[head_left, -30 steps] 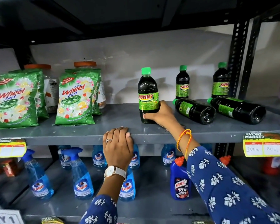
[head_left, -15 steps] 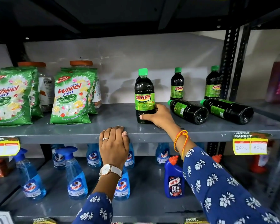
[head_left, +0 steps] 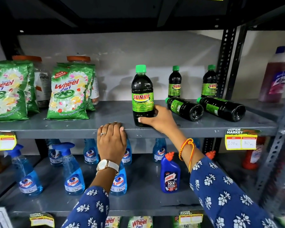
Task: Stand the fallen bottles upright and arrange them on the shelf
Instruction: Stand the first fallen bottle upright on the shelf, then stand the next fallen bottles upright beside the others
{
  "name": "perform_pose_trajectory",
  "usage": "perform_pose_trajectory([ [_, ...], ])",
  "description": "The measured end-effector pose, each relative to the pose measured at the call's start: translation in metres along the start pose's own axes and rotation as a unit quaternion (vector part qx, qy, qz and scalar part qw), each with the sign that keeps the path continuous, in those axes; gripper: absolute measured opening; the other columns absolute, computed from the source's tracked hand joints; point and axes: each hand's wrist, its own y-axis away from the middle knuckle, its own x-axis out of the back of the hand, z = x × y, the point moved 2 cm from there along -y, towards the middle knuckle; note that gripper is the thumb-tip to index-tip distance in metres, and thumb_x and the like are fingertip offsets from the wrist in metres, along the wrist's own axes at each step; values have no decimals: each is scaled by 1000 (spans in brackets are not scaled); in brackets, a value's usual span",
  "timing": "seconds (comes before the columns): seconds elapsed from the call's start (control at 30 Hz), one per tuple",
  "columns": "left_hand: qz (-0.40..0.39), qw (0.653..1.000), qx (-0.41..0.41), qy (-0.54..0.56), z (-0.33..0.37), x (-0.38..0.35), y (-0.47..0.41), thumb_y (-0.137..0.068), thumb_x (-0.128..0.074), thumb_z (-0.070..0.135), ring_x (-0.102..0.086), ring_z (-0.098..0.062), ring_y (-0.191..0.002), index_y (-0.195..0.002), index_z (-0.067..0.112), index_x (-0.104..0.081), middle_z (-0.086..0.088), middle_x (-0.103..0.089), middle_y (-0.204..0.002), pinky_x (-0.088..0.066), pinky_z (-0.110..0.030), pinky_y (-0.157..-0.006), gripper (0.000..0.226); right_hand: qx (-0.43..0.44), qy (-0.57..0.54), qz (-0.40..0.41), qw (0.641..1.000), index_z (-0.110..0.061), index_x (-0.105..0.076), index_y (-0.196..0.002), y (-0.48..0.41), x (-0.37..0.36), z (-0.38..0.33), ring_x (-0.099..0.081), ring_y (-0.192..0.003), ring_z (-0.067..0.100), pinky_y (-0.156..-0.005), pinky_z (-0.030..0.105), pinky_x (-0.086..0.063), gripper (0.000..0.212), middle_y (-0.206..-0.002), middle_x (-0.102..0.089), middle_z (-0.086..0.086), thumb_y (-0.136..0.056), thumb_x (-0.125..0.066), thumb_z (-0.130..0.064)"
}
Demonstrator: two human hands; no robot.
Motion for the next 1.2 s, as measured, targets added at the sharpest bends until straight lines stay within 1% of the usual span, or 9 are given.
perform_pose_trajectory([
  [0.3,-7,1000,9,0,2,2,0,-95,-31,24,-60,-35,-90,-98,6,-63,-16,-68,-99,-38,-47,-96,37,24,-3,11,1000,-33,-57,-82,4,-5,3,-51,-60,-24,-50,-3,-34,32,-70,-56,-26,-59,-79,-32],
  [0.5,-20,999,36,26,7,6,1,-94,-30,24,-60,-38,-92,-98,4,-64,-18,-68,-99,-38,-49,-97,40,27,9,28,999,-15,-62,-102,3,-9,7,-64,-81,10,-65,14,-46,47,-94,-71,1,-62,-78,-35],
  [0.63,-4,991,86,102,18,14,3,-92,-30,25,-55,-41,-105,-109,-3,-60,-24,-63,-112,-36,-53,-101,44,17,-3,5,1000,-16,-60,-105,5,-4,7,-64,-96,15,-72,17,-47,58,-100,-69,0,-61,-77,-49],
  [0.7,41,989,43,138,35,18,7,-92,-35,22,-50,-40,-111,-113,-8,-56,-27,-59,-118,-38,-51,-100,42,-9,-27,41,999,-10,-55,-118,1,11,8,-60,-106,19,-77,18,-45,80,-111,-65,6,-59,-71,-63],
  [0.77,50,983,-63,164,65,20,10,-91,-39,20,-52,-35,-110,-113,-6,-58,-25,-61,-117,-41,-46,-97,39,-21,-24,124,992,-4,-53,-123,-9,37,9,-60,-105,26,-83,29,-48,80,-111,-64,14,-67,-68,-59],
  [0.87,-8,971,-173,166,116,12,2,-90,-42,25,-60,-31,-103,-112,-1,-61,-17,-66,-110,-45,-37,-93,39,-26,115,221,968,-2,-62,-103,-28,81,10,-63,-88,36,-70,34,-48,41,-91,-69,20,-78,-63,-34],
  [0.93,-60,978,-158,123,140,2,-6,-90,-41,30,-63,-32,-96,-110,-1,-63,-17,-69,-104,-51,-37,-84,43,-46,209,194,957,-3,-62,-100,-36,98,10,-62,-92,38,-69,34,-46,34,-97,-67,21,-78,-61,-29],
  [1.1,-138,984,-101,53,157,-20,-7,-89,-39,36,-64,-36,-72,-88,4,-67,-18,-69,-79,-50,-40,-65,43,-108,419,49,900,-10,-52,-119,-46,103,28,-50,-112,35,-89,40,-42,68,-119,-59,13,-72,-62,-58],
  [1.2,-124,987,-94,44,157,-26,-5,-89,-39,38,-64,-34,-73,-87,6,-66,-15,-69,-79,-49,-39,-66,42,-157,465,10,871,-12,-48,-124,-50,99,38,-46,-119,35,-96,44,-41,74,-126,-54,10,-67,-70,-53],
])
